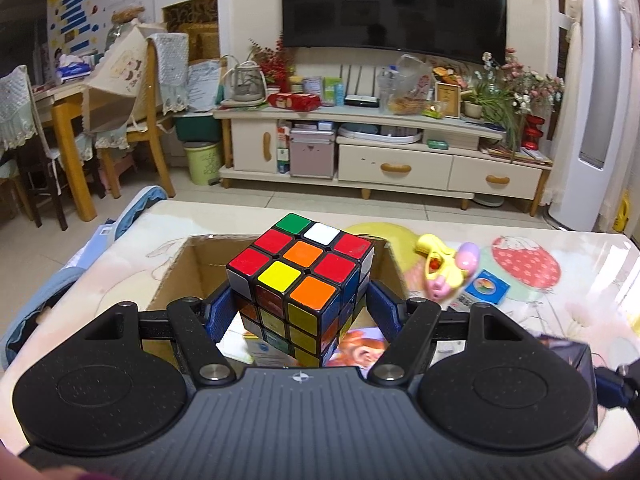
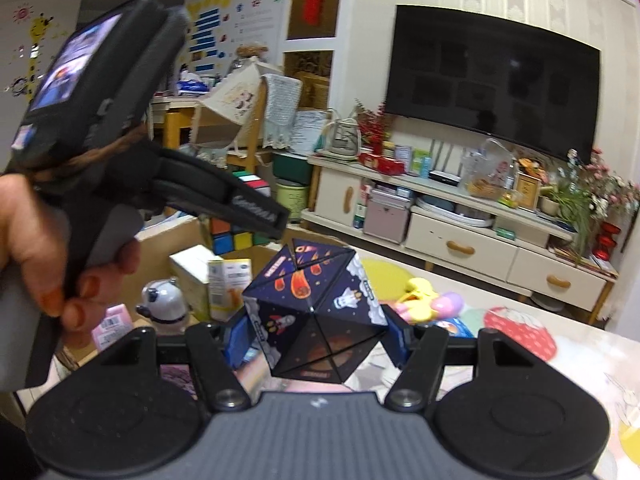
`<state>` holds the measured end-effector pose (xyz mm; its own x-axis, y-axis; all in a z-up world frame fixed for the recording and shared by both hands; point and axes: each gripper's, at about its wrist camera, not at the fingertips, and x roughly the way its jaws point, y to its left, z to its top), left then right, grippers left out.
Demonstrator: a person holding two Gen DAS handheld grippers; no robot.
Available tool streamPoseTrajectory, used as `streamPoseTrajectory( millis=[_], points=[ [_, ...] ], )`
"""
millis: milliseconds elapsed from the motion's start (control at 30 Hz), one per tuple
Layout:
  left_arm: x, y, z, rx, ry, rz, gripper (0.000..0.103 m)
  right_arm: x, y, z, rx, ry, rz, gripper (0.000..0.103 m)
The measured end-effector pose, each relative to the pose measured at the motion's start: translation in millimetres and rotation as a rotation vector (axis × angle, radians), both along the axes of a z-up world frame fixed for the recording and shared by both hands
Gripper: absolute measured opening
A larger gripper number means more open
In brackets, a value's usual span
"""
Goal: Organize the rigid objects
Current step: 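Carry the Rubik's cube with the left gripper while the right carries the star cube to the cardboard box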
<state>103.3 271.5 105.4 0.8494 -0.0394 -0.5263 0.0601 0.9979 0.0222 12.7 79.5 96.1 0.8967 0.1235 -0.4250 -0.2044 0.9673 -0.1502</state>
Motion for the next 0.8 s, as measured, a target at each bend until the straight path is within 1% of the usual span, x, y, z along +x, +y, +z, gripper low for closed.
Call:
streamPoseTrajectory(
  millis=[233,367,600,800],
  points=[
    [4,1,1,0.009,0.013,0.033,0.087,7,22,-2,-0.023,0.005,0.055,0.064],
    [4,7,2,-0.008,0.022,0.062,0.087,18,22,0,-0.03,0.005,0.06,0.064],
    [3,10,5,-0.042,0.036,0.099,0.087,51,25,2,-0.071,-0.004,0.065,0.064],
    [6,7,3,-0.066,0.053,0.111,0.087,84,25,-4,-0.096,0.017,0.078,0.064]
  ],
)
